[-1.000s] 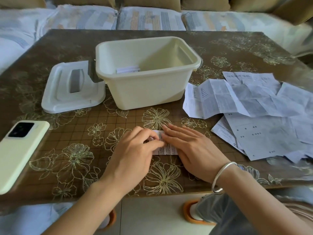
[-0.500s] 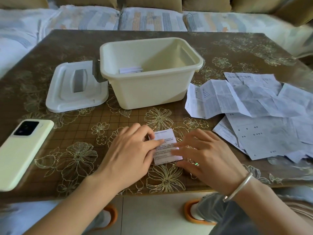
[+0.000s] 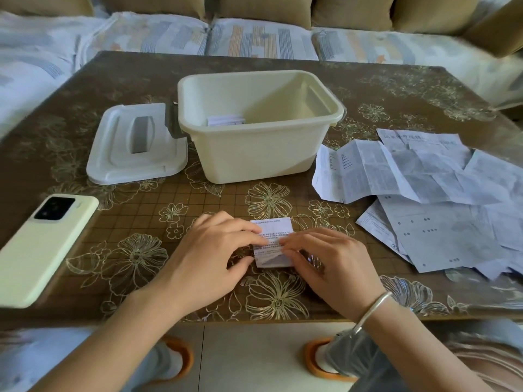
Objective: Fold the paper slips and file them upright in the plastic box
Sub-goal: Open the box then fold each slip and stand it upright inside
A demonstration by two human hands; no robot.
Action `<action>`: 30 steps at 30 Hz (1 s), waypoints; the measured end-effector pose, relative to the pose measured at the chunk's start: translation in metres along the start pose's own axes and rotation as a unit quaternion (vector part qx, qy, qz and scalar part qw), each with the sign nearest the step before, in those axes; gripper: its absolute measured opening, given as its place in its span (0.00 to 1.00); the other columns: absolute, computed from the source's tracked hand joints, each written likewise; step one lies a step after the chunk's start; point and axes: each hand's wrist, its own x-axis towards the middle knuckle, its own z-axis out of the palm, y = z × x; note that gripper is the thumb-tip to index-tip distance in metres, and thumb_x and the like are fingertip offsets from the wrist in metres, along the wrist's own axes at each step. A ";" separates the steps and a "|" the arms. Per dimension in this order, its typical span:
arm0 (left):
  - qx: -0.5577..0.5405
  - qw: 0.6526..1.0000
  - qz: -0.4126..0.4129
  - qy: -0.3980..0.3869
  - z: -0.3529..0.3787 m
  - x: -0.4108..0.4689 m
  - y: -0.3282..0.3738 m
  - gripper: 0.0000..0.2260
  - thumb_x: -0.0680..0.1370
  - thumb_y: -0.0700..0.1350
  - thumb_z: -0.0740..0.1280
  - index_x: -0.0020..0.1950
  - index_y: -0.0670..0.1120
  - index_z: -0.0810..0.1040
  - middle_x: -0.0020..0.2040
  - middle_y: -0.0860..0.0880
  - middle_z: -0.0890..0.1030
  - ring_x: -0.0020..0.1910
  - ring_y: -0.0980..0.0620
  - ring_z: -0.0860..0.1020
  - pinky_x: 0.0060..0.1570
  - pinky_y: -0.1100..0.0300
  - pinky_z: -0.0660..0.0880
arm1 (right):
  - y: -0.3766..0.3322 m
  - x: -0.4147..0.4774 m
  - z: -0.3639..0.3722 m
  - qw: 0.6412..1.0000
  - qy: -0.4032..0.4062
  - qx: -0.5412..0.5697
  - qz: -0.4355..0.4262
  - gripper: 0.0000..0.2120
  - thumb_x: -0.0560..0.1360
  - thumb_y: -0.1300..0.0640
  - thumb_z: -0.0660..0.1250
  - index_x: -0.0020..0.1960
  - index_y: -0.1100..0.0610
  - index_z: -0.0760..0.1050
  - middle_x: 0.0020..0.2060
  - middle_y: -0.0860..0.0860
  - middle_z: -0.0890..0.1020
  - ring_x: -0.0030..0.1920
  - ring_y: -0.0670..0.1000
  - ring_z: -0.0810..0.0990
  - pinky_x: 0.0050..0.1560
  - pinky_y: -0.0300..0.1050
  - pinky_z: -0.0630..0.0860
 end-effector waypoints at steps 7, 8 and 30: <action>-0.038 0.995 -0.034 0.082 0.011 -0.001 0.004 0.16 0.72 0.64 0.63 0.50 0.57 0.83 0.53 0.63 0.82 0.52 0.59 0.76 0.53 0.55 0.70 | -0.007 0.003 0.006 0.993 0.040 0.049 0.098 0.14 0.76 0.41 0.60 0.45 0.47 0.81 0.36 0.42 0.81 0.34 0.44 0.79 0.30 0.46 0.77; -0.049 0.992 -0.040 0.106 0.014 0.000 0.005 0.17 0.73 0.65 0.62 0.47 0.56 0.84 0.50 0.63 0.82 0.49 0.59 0.77 0.51 0.55 0.71 | -0.009 0.003 0.006 0.993 0.040 0.054 0.098 0.14 0.76 0.41 0.60 0.45 0.46 0.81 0.36 0.41 0.81 0.34 0.44 0.79 0.30 0.46 0.76; 0.037 0.979 -0.145 0.139 0.026 0.019 0.008 0.19 0.70 0.61 0.69 0.52 0.49 0.77 0.48 0.52 0.78 0.46 0.50 0.75 0.45 0.55 0.73 | -0.012 0.026 0.011 0.981 -0.066 -0.019 0.181 0.15 0.74 0.43 0.68 0.59 0.44 0.77 0.47 0.42 0.73 0.40 0.43 0.73 0.40 0.39 0.75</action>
